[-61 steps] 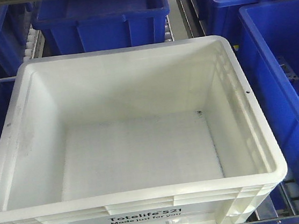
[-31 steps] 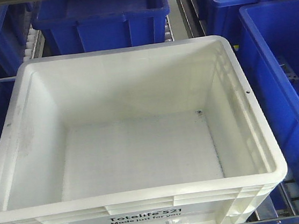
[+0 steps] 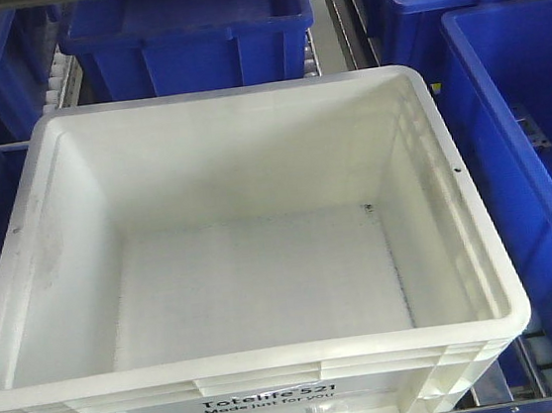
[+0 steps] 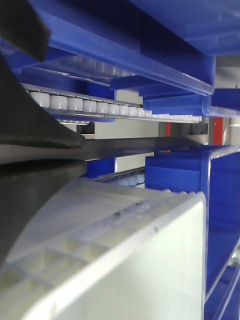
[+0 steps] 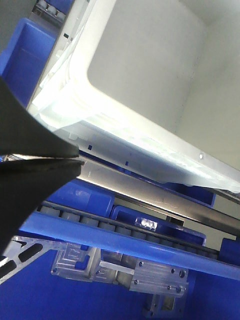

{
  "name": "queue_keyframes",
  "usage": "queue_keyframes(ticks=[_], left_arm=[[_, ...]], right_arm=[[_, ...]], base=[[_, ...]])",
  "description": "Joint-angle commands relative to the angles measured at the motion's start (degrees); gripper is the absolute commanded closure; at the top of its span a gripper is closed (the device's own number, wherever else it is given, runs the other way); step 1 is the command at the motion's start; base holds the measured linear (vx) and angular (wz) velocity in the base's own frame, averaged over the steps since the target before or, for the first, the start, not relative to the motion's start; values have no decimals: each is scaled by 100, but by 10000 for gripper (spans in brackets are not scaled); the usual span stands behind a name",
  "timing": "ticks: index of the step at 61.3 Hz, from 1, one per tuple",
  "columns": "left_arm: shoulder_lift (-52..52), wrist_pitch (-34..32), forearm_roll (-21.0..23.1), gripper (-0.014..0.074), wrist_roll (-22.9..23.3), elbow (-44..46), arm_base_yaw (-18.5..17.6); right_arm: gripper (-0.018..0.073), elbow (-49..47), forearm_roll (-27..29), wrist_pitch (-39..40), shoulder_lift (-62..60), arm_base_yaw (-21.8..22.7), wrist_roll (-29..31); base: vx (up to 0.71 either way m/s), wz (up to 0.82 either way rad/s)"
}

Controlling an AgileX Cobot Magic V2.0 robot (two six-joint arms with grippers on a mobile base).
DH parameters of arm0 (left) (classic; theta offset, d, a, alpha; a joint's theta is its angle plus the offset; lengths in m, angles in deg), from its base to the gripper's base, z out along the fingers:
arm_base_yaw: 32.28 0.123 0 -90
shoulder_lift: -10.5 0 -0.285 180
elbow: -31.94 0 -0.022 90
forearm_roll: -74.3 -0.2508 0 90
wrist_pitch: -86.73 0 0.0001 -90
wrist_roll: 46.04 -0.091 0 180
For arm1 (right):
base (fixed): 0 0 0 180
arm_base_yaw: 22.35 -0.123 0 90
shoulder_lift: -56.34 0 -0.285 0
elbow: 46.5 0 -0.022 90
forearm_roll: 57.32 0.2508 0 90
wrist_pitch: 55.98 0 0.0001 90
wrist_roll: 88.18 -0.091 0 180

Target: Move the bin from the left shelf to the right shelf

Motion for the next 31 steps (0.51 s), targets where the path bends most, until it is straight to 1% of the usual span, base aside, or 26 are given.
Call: queue_keyframes(ticks=[1, 6, 9, 20, 31], left_arm=[[-182, -1039, 164, 558, 51, -306, 102], [-219, -1583, 158, 558, 44, -631, 112], [-226, -1795, 158, 558, 44, -780, 107], [-226, -1756, -15, 558, 18, -765, -150], [-226, -1756, -10, 558, 18, -770, -166]], right_arm=[[568, -137, -43, 332, 41, 38, 40], [568, -137, -38, 332, 41, 38, 40], [568, -137, -44, 332, 41, 38, 40], [568, -137, -37, 332, 41, 38, 40], [568, -137, -37, 332, 41, 38, 40]], base=[[0, 0], [0, 0], [0, 0], [0, 0], [0, 0]])
